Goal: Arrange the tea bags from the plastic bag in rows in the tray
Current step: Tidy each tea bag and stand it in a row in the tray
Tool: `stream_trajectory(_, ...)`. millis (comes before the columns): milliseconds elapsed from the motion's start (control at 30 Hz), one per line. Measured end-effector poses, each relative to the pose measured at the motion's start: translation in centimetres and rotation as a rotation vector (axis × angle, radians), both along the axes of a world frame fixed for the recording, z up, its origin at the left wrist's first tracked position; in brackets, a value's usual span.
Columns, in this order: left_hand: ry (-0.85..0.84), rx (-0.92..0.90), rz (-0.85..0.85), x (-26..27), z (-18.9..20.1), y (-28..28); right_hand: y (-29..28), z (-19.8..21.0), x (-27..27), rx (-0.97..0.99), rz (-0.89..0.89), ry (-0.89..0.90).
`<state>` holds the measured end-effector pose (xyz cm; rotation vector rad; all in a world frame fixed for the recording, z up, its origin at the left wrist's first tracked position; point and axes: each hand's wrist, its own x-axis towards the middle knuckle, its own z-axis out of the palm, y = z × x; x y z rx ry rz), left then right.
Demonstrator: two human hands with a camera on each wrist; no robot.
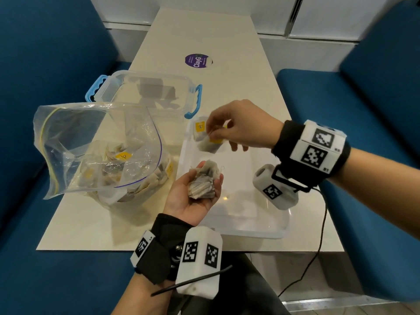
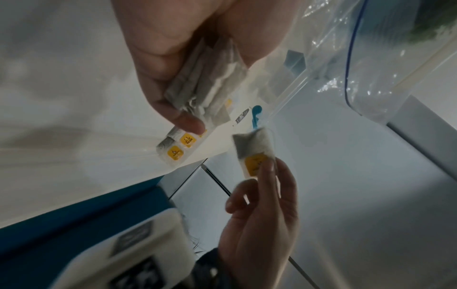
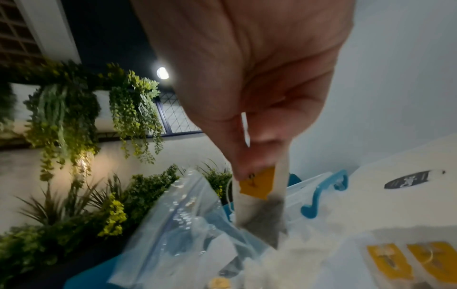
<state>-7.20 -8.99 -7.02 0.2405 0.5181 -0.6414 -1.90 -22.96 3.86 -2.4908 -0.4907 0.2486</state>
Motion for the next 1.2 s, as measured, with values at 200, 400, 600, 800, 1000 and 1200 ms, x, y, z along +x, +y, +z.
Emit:
stream_trajectory(200,0.002,0.010,0.014,-0.3,-0.7,-0.2,0.9,-0.7,3.9,-0.062,-0.039,0.048)
stream_trajectory(400,0.032,0.022,0.018,-0.6,-1.3,-0.4,1.8,-3.7,7.0,-0.191,-0.118,0.215)
stream_trajectory(600,0.037,0.021,0.027,-0.7,-1.6,-0.2,1.4,-4.2,7.9,-0.298,-0.110,0.241)
stream_trajectory(800,0.036,0.027,0.020,-0.7,-1.5,-0.4,0.6,-4.4,7.5,-0.416,-0.035,0.250)
stream_trajectory(1000,0.037,0.047,0.022,-0.8,-1.3,-0.6,1.2,-5.8,8.1,-0.492,-0.061,0.112)
stream_trajectory(1200,0.036,0.055,0.027,-1.0,-1.2,-0.6,1.6,-7.5,9.2,-0.526,-0.078,0.110)
